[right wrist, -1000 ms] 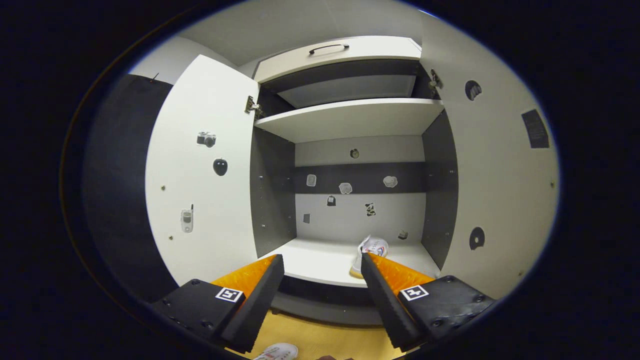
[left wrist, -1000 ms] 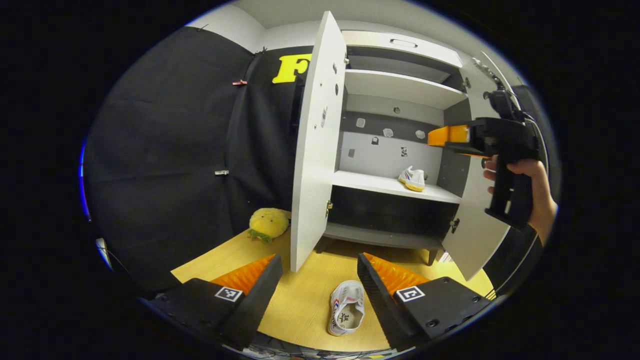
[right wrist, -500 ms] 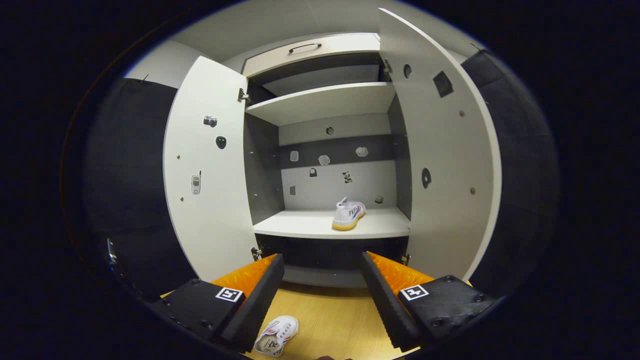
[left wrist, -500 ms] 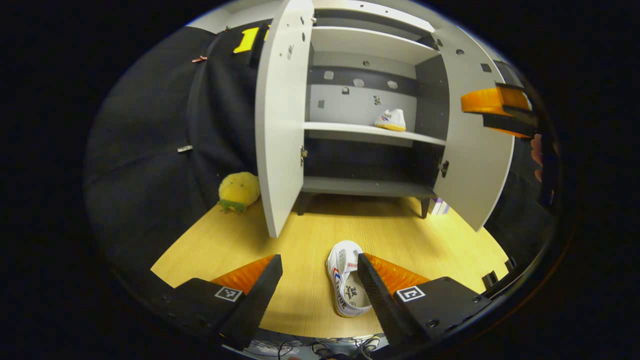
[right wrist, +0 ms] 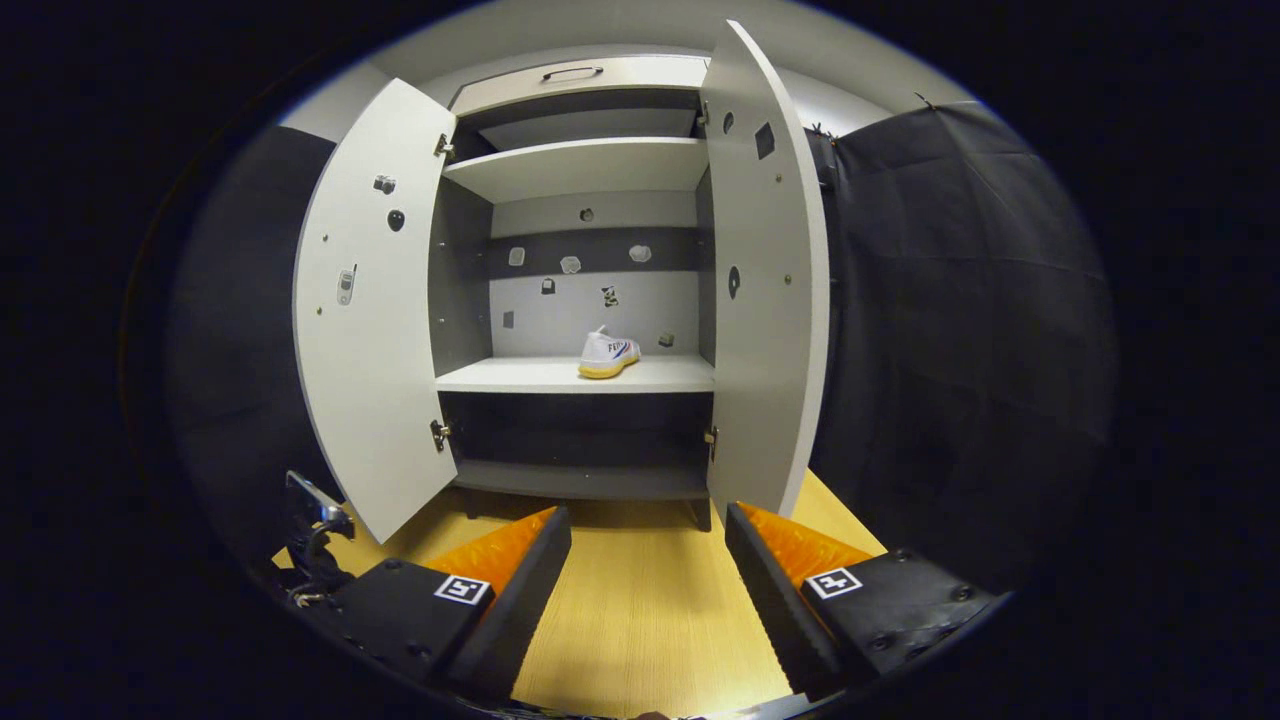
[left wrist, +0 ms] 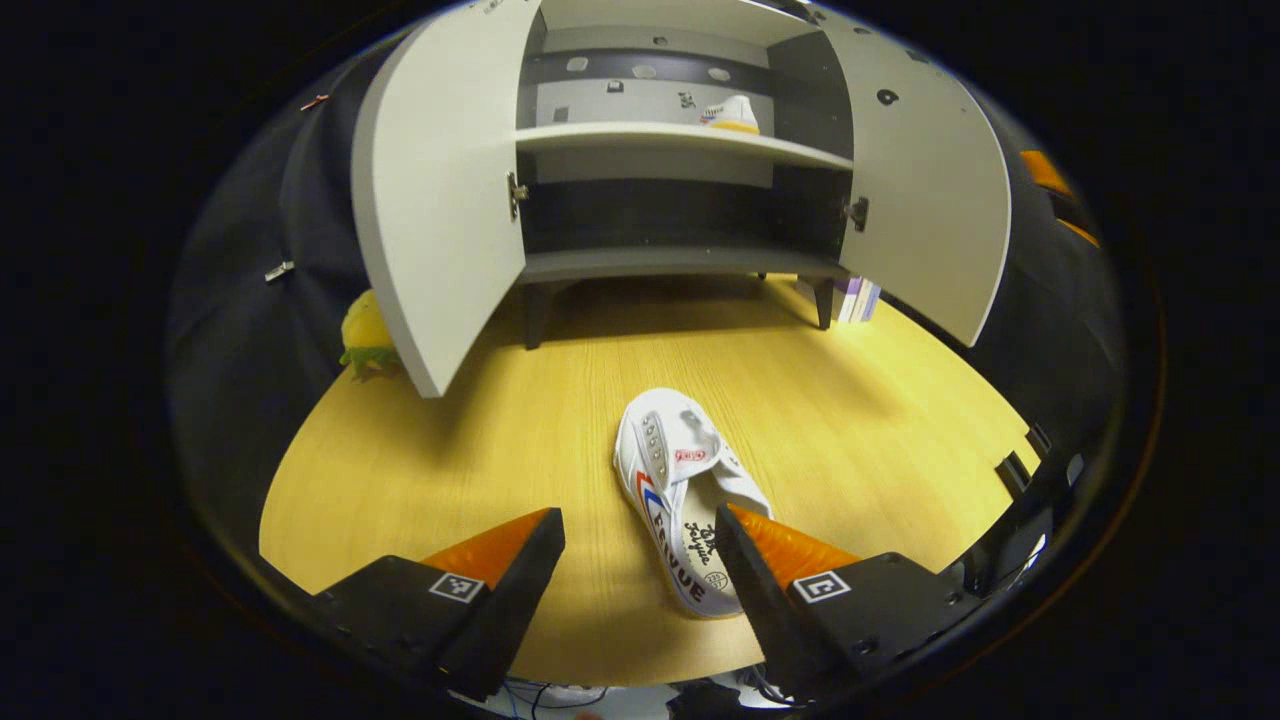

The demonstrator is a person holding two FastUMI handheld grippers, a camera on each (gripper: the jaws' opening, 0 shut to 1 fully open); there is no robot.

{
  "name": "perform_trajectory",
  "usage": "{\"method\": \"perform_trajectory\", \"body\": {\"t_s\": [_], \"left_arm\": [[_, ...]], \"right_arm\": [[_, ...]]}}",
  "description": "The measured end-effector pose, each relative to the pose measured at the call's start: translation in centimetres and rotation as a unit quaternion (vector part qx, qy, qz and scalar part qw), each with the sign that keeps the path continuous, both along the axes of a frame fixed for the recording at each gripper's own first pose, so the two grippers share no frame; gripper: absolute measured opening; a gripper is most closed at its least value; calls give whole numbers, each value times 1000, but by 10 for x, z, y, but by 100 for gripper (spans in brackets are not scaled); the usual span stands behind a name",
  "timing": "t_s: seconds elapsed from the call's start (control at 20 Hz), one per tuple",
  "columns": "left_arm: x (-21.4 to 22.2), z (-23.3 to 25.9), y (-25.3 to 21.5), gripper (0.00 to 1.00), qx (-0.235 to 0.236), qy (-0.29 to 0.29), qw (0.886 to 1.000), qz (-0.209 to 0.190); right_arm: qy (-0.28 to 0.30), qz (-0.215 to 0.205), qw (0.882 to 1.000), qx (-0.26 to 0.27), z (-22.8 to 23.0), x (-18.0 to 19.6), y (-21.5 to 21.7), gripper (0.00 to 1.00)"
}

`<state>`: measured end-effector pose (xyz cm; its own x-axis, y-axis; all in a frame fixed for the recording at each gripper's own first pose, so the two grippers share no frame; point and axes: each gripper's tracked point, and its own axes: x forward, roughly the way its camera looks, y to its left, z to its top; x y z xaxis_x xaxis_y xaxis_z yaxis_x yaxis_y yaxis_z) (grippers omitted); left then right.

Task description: Grab one shoe with the right hand and put it into the shoe cabinet, grab the other shoe with the left hand and put it into the shoe cabinet; then close the right door with the right hand and the left door with the left hand.

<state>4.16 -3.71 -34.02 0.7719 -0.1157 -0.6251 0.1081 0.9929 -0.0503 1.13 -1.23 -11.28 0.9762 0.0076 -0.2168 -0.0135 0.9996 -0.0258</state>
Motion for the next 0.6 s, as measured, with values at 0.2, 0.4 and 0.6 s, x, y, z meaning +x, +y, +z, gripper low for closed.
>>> {"method": "perform_trajectory", "body": {"t_s": [0.2, 0.4, 0.6], "left_arm": [[22, -24, -6, 94, 5, 14, 1000, -15], [52, -32, -7, 89, 19, 6, 1000, -17], [71, -42, -5, 66, 20, 11, 1000, -8]], "right_arm": [[0, -37, 999, -3, -1, -17, -12, 99], [4, -67, 998, -13, 1, -29, -24, 99], [4, -85, 996, -24, 5, -31, -32, 99]]}}
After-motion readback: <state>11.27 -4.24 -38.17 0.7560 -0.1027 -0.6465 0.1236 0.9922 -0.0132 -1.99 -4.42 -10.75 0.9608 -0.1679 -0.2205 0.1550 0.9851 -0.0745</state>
